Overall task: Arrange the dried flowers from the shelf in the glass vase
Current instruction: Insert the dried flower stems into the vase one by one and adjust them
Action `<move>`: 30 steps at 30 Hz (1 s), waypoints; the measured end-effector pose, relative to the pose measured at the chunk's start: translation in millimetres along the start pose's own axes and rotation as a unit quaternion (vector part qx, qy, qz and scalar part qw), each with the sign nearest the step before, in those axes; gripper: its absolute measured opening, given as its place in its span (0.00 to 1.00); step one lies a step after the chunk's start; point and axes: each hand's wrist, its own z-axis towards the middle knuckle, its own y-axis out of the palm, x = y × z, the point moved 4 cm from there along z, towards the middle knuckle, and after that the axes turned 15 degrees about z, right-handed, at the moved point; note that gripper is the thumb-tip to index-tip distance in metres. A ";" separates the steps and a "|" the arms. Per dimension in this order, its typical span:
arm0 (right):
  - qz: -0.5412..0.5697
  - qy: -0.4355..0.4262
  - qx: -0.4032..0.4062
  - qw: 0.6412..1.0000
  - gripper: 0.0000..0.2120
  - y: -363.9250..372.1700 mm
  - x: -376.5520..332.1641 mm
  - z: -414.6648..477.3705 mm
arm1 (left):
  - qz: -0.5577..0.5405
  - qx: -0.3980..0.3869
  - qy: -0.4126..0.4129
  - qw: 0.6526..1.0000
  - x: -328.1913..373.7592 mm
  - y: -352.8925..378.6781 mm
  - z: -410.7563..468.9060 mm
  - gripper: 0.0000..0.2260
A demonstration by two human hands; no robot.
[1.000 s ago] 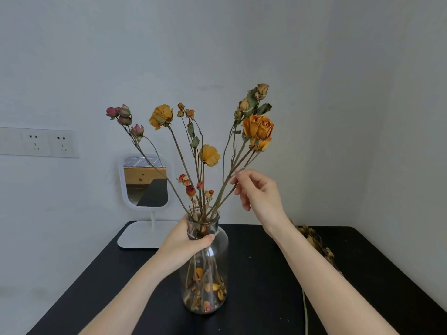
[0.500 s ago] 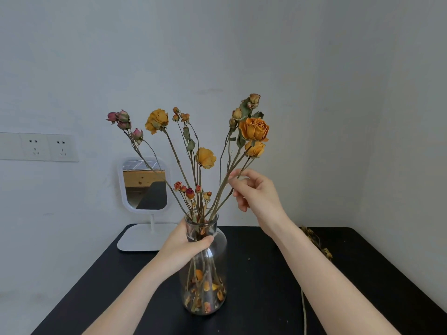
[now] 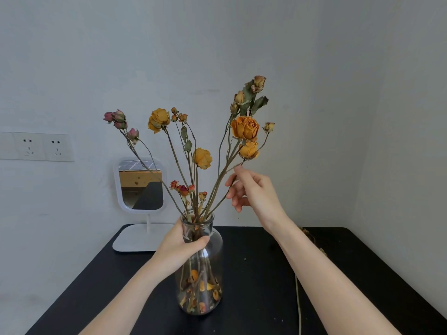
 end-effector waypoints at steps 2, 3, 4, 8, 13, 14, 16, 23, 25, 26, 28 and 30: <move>-0.010 0.000 -0.002 1.000 0.19 1.2 0.4 -0.2 | -0.002 0.000 0.006 1.000 1.4 -0.3 -0.7 0.16; -0.020 -0.003 -0.004 1.000 0.18 1.6 0.9 -0.4 | -0.004 -0.001 0.007 1.000 2.4 -0.6 -1.1 0.16; -0.031 -0.007 -0.006 0.999 0.17 2.0 1.7 -0.9 | -0.006 -0.003 0.004 1.000 4.0 -1.1 -1.7 0.17; -0.034 -0.014 -0.008 0.999 0.12 1.1 5.1 -3.0 | -0.035 0.072 -0.011 0.997 4.1 -7.2 -11.9 0.32; -0.026 -0.008 -0.014 1.000 0.11 -1.9 8.7 -3.4 | -0.007 0.361 0.037 0.932 16.9 -21.2 -57.9 0.28; -0.027 -0.008 -0.014 1.000 0.11 -2.2 9.1 -3.4 | 0.023 0.386 0.061 0.920 25.1 -21.3 -63.4 0.26; -0.030 -0.010 -0.014 0.999 0.11 -2.4 9.8 -3.8 | 0.098 0.413 0.117 0.898 46.0 -22.9 -68.8 0.18; -0.004 -0.017 -0.026 1.000 0.10 -6.5 12.4 -9.0 | 0.272 0.371 0.149 0.875 101.8 -23.6 -54.8 0.18; 0.003 -0.015 -0.034 0.999 0.10 -7.5 13.3 -10.1 | 0.317 0.341 0.101 0.880 104.5 -19.2 -47.6 0.19; 0.004 -0.014 -0.037 0.999 0.10 -7.9 13.6 -10.3 | 0.335 0.334 0.087 0.877 104.5 -16.8 -44.2 0.18; 0.000 -0.016 -0.038 0.999 0.10 -8.5 13.4 -9.8 | 0.356 0.334 0.074 0.869 105.3 -15.2 -39.4 0.15; -0.003 -0.021 -0.034 0.999 0.10 -10.1 12.3 -9.0 | 0.356 0.335 0.070 0.870 105.5 -16.0 -35.3 0.13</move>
